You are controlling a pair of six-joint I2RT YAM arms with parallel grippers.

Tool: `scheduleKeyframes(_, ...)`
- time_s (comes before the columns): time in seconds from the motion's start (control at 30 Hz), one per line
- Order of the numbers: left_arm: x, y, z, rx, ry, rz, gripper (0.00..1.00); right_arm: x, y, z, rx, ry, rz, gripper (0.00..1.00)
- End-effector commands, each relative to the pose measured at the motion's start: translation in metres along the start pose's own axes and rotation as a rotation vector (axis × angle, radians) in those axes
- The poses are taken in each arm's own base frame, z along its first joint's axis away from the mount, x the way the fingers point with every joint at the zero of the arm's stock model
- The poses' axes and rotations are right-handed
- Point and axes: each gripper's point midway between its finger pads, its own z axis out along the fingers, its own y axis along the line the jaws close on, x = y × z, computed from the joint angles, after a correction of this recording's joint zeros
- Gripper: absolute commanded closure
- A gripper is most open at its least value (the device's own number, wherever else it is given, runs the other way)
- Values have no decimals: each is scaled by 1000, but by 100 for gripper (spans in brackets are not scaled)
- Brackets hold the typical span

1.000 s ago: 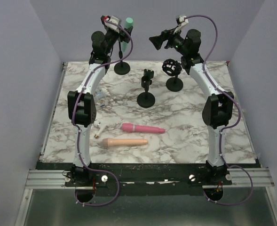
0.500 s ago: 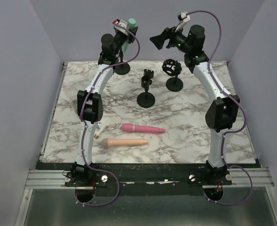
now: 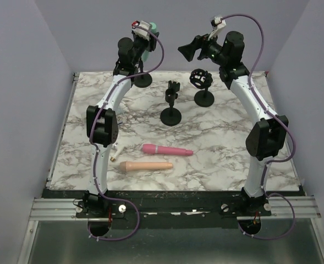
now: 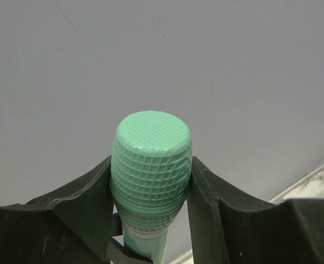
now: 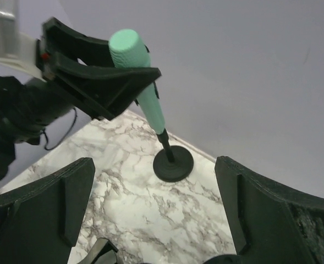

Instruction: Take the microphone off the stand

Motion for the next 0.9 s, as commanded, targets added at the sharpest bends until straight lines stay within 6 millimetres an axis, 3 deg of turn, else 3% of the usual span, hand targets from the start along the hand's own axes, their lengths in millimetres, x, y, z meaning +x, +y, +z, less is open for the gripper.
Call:
scheduleKeyframes(0.0, -64, -14, -12, -15, -14, -7, 100, -13, 4, -17, 50, -10, -11, 0)
scheduleKeyframes(0.3, -95, -43, -36, -51, 21, -76, 100, -25, 19, -51, 80, -58, -20, 0)
scheduleKeyframes(0.4, -98, -66, -39, -24, 29, -87, 100, -24, 24, -61, 86, -57, -24, 0)
scheduleKeyframes(0.57, -99, -106, -48, -3, 47, -100, 100, -23, 30, -74, 93, -54, -28, 0)
scheduleKeyframes(0.87, -88, -134, -63, 21, 89, -173, 100, -23, 29, -92, 152, -61, -27, 0)
